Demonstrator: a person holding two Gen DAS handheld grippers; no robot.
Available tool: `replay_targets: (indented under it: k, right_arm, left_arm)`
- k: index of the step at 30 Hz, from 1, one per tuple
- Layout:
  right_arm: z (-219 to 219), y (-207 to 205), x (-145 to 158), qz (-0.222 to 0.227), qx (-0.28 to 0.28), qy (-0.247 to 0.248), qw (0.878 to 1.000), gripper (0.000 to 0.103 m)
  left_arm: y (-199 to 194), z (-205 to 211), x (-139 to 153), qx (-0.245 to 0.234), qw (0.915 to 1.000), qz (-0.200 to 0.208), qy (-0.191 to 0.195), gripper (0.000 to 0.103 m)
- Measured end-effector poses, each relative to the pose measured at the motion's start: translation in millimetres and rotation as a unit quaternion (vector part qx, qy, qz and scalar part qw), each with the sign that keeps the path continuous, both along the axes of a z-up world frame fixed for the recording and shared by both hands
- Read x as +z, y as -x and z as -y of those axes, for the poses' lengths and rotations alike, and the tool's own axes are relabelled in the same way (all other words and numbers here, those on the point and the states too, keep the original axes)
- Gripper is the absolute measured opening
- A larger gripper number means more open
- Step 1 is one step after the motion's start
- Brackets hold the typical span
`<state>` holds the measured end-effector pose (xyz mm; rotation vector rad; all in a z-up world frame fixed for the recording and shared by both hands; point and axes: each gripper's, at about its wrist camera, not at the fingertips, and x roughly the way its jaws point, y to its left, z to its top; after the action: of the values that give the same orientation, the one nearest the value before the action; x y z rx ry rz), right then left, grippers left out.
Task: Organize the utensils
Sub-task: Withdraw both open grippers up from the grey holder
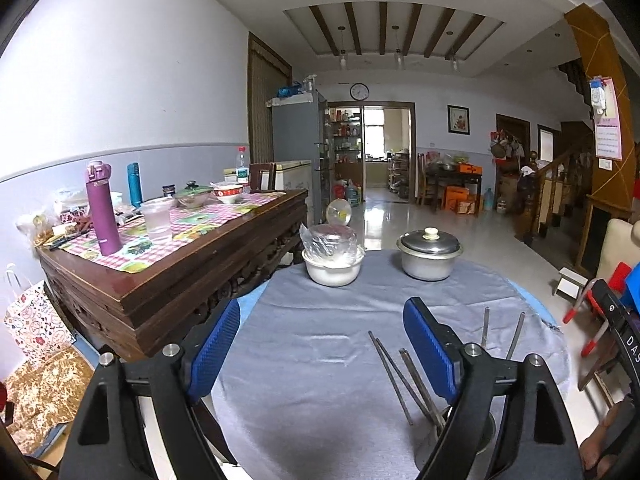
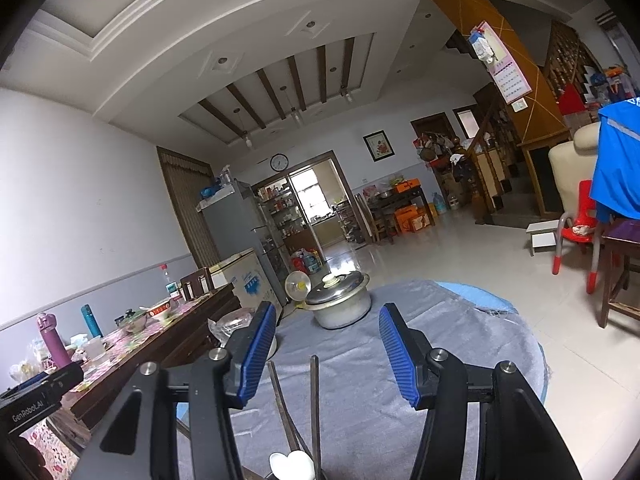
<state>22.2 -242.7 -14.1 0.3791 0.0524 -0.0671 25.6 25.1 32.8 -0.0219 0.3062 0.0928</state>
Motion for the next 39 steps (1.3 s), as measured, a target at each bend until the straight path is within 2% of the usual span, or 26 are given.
replay_targets:
  k: [28,39]
  right_arm:
    - [-3,-4,3,-0.020,0.013,-0.001,1.000,0.058]
    - [-2,-6,0,-0.030,0.010,-0.005,0.999,0.058]
  left_arm:
    - [3,-13,7,0.018,0.9998,0.009,0.001,0.085]
    - [0,-15,1,0.018,0.9998,0.000,0.004,0.085]
